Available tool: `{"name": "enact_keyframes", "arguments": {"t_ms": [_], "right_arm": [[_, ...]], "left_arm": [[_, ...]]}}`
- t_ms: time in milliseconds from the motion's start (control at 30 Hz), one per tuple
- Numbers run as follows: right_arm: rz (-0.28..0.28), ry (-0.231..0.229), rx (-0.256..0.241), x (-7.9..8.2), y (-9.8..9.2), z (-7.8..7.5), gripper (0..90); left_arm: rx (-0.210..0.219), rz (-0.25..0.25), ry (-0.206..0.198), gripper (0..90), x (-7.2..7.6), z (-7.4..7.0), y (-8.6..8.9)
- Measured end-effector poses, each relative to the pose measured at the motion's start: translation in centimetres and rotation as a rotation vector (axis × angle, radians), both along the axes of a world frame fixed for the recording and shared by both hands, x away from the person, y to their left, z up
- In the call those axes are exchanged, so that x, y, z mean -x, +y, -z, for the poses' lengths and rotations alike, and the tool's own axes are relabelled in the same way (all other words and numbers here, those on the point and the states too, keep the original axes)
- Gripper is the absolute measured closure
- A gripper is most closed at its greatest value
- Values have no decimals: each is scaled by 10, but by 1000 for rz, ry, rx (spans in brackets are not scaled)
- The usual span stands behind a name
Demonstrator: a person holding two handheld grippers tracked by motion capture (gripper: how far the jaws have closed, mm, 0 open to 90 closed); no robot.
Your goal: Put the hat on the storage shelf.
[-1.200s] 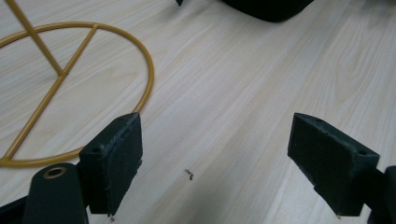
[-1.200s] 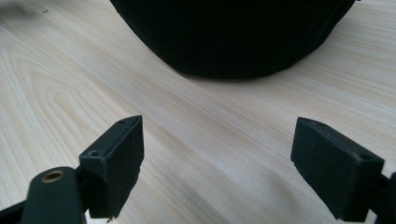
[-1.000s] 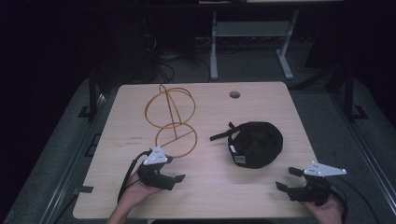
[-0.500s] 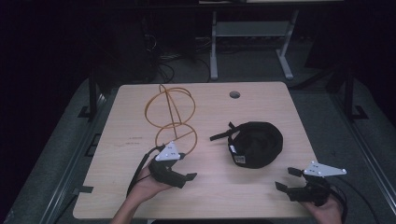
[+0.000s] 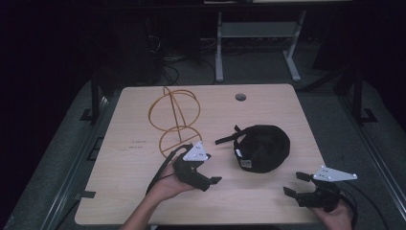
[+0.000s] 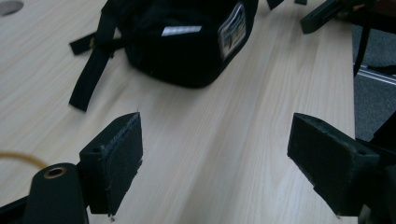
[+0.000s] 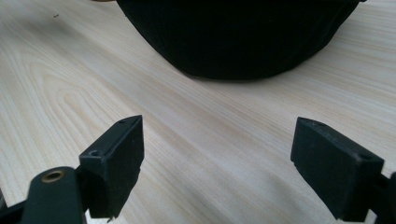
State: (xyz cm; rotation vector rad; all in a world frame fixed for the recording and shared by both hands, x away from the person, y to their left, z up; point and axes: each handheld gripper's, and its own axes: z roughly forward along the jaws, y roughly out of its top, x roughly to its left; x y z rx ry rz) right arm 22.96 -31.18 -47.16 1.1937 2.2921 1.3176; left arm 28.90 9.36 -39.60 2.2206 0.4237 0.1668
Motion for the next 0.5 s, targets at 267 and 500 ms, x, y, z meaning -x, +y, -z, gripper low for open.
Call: {"name": "enact_keyframes", "arguments": {"t_ms": [267,500], "right_arm": [[-7,3,2,0,0,1,169],[-9,3,-4,0,0,0,169]], "left_arm": [[-11,51,-8,183,-9,-13,-26],[-31,85,-10,193,-18,-20,-46]]}}
